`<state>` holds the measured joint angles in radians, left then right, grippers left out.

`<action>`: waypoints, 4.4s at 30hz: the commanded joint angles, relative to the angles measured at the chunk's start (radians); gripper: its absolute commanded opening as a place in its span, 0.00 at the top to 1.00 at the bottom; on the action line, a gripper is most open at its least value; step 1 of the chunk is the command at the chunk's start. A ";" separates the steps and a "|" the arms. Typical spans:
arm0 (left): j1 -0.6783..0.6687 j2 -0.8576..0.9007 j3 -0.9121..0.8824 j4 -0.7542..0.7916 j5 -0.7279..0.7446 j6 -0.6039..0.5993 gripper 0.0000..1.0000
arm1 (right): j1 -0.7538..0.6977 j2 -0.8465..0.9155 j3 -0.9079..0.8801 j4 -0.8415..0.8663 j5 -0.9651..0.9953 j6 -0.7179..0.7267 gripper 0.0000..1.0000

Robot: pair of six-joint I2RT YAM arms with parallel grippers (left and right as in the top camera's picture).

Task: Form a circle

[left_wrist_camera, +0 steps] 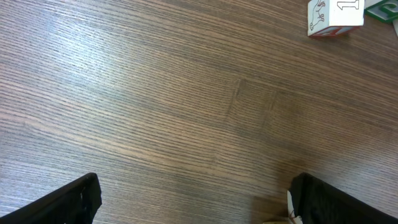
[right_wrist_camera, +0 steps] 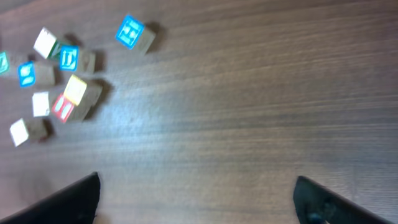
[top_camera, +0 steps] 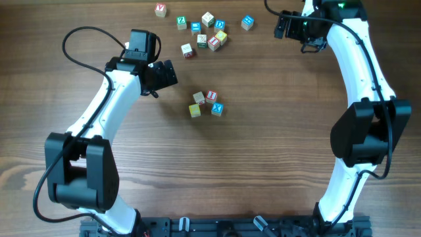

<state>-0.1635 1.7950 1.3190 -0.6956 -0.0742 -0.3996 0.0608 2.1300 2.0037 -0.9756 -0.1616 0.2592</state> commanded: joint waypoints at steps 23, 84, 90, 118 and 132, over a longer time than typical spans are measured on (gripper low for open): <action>-0.002 -0.013 0.010 0.000 -0.014 0.002 0.00 | 0.290 -0.002 -0.417 -0.023 -0.198 0.400 0.95; -0.002 -0.013 0.010 0.000 -0.014 0.002 0.00 | 0.480 -0.215 -0.458 0.105 -0.160 0.290 0.96; -0.002 -0.013 0.010 0.000 -0.014 0.002 0.00 | 0.369 -0.215 -0.458 0.111 -0.008 0.290 0.60; -0.002 -0.013 0.010 0.000 -0.014 0.002 0.00 | 0.071 -0.215 -0.458 0.104 0.241 0.291 0.00; -0.002 -0.013 0.010 0.116 -0.013 0.000 0.00 | 0.071 -0.215 -0.458 0.104 0.241 0.291 0.00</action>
<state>-0.1635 1.7950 1.3186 -0.6510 -0.0784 -0.3996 0.1291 1.9125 1.5379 -0.8726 0.0540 0.5514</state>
